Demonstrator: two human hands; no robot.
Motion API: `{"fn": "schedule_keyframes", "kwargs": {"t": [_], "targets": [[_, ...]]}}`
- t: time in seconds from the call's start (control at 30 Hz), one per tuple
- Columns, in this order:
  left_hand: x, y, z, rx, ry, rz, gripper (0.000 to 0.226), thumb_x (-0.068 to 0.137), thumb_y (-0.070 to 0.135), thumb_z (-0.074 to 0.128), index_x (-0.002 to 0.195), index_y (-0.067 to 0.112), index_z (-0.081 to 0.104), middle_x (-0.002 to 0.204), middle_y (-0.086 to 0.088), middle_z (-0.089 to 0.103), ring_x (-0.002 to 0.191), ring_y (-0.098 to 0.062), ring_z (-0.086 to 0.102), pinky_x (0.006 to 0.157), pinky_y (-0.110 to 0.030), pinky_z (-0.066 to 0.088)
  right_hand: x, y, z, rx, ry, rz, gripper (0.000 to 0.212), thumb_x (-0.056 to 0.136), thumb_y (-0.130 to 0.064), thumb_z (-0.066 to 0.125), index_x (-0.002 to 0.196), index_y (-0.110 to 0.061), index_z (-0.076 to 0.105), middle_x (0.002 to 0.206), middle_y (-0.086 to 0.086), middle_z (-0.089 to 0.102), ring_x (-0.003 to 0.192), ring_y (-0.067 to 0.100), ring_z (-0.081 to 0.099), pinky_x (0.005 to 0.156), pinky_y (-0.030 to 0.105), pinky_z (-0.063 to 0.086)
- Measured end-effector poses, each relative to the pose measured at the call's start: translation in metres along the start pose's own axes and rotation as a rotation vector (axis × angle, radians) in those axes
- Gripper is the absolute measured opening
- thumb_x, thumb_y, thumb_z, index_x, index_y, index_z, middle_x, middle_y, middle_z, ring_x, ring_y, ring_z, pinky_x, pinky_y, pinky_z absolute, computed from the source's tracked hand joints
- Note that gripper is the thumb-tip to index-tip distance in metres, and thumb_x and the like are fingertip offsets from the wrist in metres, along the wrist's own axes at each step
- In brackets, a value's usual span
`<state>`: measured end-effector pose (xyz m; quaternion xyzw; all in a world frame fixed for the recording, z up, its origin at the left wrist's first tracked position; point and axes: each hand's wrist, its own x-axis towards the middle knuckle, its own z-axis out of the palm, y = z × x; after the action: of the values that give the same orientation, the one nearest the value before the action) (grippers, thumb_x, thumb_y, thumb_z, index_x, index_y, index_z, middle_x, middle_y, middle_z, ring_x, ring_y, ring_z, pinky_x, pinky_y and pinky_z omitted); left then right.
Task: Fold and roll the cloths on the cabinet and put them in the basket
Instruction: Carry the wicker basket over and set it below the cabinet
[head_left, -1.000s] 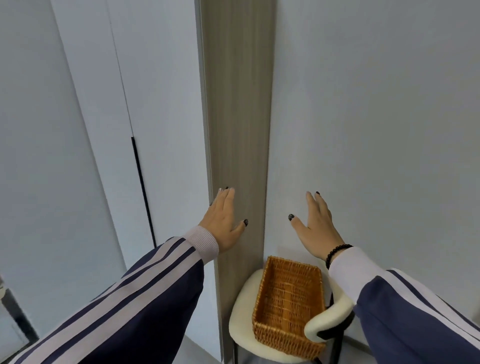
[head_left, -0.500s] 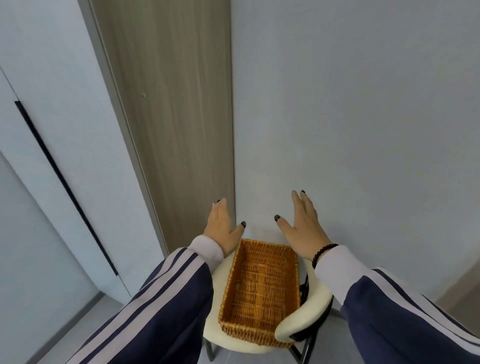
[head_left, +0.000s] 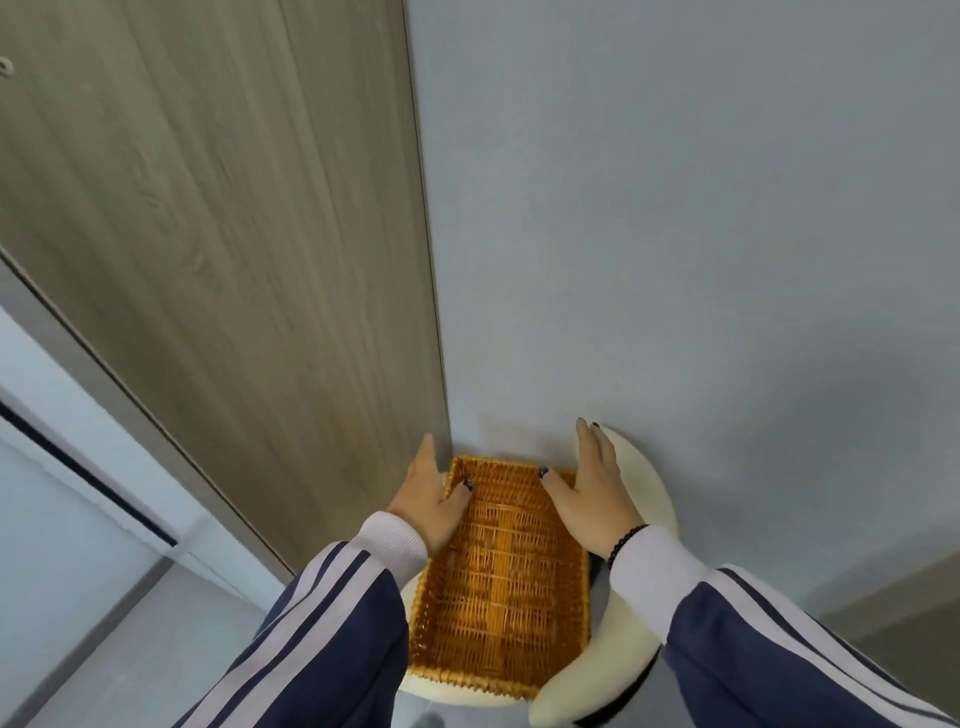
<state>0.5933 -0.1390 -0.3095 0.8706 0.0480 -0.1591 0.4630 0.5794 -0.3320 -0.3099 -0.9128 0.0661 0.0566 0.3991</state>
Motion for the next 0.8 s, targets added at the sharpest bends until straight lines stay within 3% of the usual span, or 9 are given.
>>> {"fn": "schedule_keyframes", "kwargs": {"t": [0.23,0.4,0.57,0.73,0.8], "targets": [[0.093,-0.033,-0.003,0.044,-0.145,-0.032,0.072,0.098,0.026,0.049,0.152,0.022,0.002,0.157,0.000,0.021,0.141,-0.026,0.030,0.111,-0.043,0.030,0.062,0.017,0.053,-0.007,0.005,0.168,0.075,0.098,-0.039,0.045,0.152,-0.025,-0.005,0.160,-0.004,-0.008,0.148,0.020,0.002,0.119,0.040,0.016],[0.148,-0.052,0.002,0.079,-0.219,-0.053,0.071,0.096,0.025,0.053,0.150,0.027,0.007,0.154,-0.002,0.028,0.138,-0.028,0.035,0.110,-0.049,0.034,0.094,0.029,0.093,0.023,-0.036,0.261,0.075,0.099,-0.036,0.045,0.153,-0.022,-0.006,0.159,-0.006,-0.014,0.147,0.017,-0.005,0.116,0.034,0.011],[0.182,-0.080,0.019,0.110,-0.340,-0.113,0.078,0.096,0.020,0.052,0.151,0.027,-0.003,0.153,-0.001,0.030,0.136,-0.028,0.038,0.110,-0.046,0.034,0.111,0.062,0.119,0.019,-0.061,0.433,0.077,0.098,-0.037,0.046,0.153,-0.019,-0.004,0.160,-0.002,-0.011,0.147,0.020,-0.003,0.118,0.038,0.012],[0.202,-0.110,0.042,0.125,-0.402,-0.186,0.085,0.093,0.018,0.053,0.149,0.037,-0.009,0.151,0.003,0.033,0.133,-0.026,0.041,0.109,-0.050,0.035,0.128,0.110,0.134,0.067,-0.063,0.566,0.070,0.089,-0.045,0.052,0.148,-0.022,0.020,0.156,0.002,0.015,0.141,0.028,0.020,0.111,0.053,0.031],[0.206,-0.122,0.052,0.151,-0.404,-0.203,0.083,0.091,0.019,0.053,0.148,0.039,-0.003,0.151,0.001,0.033,0.134,-0.027,0.040,0.109,-0.051,0.035,0.135,0.128,0.141,0.099,-0.066,0.616,0.072,0.088,-0.044,0.054,0.148,-0.025,0.020,0.153,0.000,0.018,0.138,0.030,0.027,0.108,0.054,0.035]]}}
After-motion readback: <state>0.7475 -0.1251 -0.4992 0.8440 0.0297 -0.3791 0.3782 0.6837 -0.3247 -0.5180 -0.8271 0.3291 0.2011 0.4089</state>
